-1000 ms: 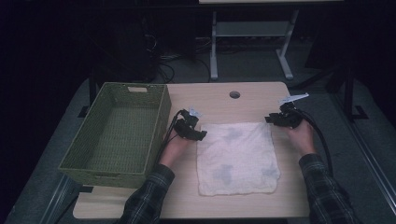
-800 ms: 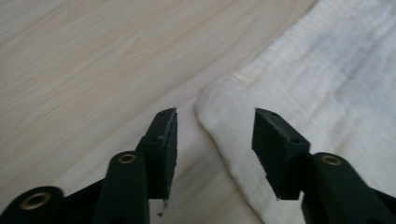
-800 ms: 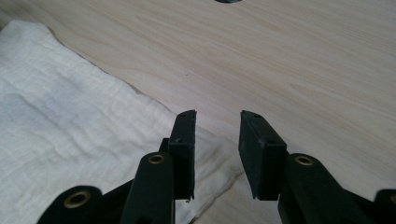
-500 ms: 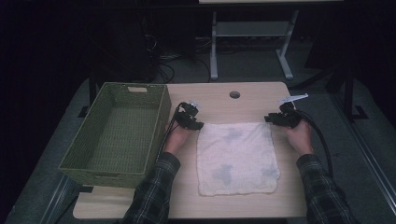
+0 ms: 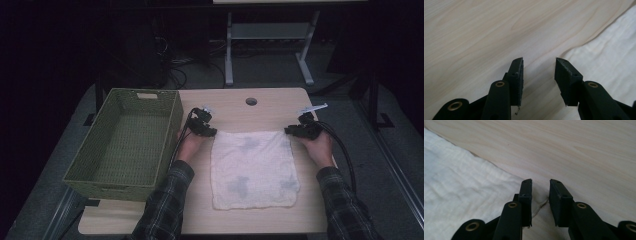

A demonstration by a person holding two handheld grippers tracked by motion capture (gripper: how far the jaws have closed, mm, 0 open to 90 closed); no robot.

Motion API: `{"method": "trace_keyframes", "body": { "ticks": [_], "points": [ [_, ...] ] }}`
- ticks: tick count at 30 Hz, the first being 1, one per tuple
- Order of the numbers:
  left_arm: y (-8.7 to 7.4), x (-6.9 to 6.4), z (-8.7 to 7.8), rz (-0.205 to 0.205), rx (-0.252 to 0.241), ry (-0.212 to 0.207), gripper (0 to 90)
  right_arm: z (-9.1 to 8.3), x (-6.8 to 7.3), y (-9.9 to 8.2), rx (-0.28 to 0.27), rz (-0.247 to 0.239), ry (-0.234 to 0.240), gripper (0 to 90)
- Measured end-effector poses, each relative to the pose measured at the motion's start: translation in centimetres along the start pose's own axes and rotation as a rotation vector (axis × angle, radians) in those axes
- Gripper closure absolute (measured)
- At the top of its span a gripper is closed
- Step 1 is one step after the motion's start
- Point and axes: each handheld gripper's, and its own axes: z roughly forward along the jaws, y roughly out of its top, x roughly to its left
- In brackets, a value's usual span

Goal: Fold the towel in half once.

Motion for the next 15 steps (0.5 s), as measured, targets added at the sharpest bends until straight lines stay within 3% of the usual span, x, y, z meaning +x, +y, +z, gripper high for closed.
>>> {"method": "trace_keyframes", "body": {
  "ticks": [11,15],
  "points": [
    [0.3,-0.9,1.1,0.01,-0.007,-0.033,58.8,0.0,0.0,-0.3,0.002,-0.001,0.021,83.2],
    [0.4,-1.1,1.1,0.02,-0.008,-0.033,70.0,0.0,0.1,-0.3,0.004,-0.007,0.024,85.3]
  ]
}}
